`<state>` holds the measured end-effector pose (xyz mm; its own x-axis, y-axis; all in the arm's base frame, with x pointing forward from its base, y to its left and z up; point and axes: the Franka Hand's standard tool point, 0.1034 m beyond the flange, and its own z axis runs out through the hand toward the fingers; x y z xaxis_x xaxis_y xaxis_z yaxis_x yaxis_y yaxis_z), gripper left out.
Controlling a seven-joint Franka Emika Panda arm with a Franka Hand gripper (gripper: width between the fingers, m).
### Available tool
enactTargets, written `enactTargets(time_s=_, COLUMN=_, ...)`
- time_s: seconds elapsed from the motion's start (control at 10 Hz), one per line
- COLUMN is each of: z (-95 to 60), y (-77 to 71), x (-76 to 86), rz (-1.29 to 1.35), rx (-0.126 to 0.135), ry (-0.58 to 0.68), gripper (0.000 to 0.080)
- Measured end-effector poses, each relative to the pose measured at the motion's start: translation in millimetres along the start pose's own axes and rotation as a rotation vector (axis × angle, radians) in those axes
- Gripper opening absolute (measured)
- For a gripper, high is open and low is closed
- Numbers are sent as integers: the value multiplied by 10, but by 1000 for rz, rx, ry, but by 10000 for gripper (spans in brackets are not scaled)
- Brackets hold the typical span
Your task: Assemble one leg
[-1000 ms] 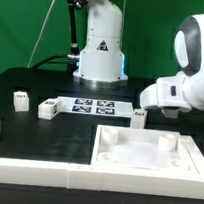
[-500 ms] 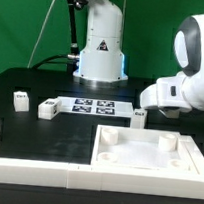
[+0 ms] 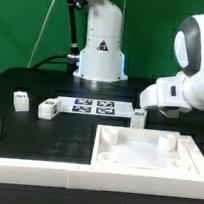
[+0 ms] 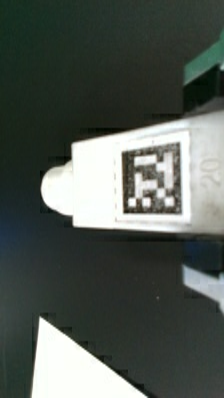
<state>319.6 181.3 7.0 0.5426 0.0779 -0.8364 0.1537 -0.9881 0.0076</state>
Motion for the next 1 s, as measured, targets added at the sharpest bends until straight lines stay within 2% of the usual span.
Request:
enactTargets(time_s=0.2, z=-18, y=10, x=-7, rz=-11, rx=1, ry=-2, gripper=291)
enactTargets(time_s=0.4, z=-309, y=111, x=-111, rz=-41, rx=22, ry=31, gripper=291)
enactTargets(time_s=0.6, z=-488, y=185, x=-251, rz=-31, rx=38, ry=15, gripper=291)
enactTargets(time_s=0.8, z=-513, y=187, x=-253, rz=-30, rx=35, ry=27, gripper=291)
enactTargets(time_s=0.9, z=-532, y=180, x=-202, rz=-28, rx=40, ry=70, gripper=291)
enactTargets(time_s=1.0, z=-581, y=174, x=-133, rz=-25, rx=47, ry=174, gripper=291)
